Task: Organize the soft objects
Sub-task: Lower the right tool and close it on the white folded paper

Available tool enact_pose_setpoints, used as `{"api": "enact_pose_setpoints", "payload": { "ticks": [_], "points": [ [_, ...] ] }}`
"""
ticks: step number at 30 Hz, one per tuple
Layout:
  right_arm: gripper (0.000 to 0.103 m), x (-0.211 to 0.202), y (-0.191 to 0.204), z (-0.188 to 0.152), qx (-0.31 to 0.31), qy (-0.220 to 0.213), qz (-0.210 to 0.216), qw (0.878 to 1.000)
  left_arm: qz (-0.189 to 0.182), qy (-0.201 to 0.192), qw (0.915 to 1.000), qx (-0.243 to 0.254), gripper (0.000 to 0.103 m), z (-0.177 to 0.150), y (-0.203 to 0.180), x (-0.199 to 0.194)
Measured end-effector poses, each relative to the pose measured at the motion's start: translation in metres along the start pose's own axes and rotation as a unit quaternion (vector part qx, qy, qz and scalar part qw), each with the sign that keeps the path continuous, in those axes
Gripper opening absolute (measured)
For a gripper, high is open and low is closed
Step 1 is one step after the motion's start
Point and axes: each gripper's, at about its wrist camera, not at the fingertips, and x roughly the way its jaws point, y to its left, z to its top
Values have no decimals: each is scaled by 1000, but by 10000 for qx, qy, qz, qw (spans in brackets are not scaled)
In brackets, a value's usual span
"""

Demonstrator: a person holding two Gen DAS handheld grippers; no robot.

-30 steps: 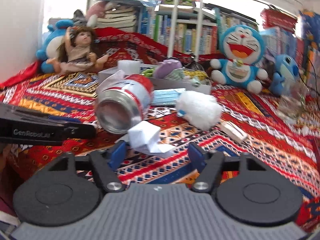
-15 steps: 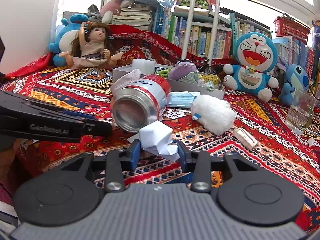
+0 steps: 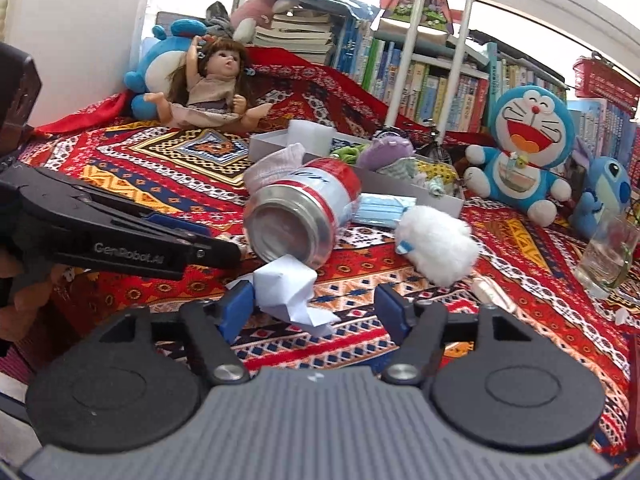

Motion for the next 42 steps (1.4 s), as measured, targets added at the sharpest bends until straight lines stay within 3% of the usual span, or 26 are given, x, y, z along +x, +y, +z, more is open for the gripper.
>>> {"api": "enact_pose_setpoints", "payload": {
  "ticks": [7,13,21,29,35,42],
  "points": [
    [81,2,-8,-4,-98,108,-435,9989,2,-3,10000,8,32,0,1,0],
    [82,1,-22,-8,98,169,-753,9970,4,-4,10000,8,32,0,1,0],
    [83,5,-42,-10,607,309,-1516,9861,8,-4,10000,13,32,0,1,0],
    [83,-4,-36,-7,630,139,-460,9969,10,-7,10000,14,32,0,1,0],
    [83,8,-24,1,655,57,-384,9971,11,-7,10000,9,32,0,0,0],
    [83,11,-26,-1,578,231,-750,9952,14,-13,10000,11,32,0,0,0]
  ]
}}
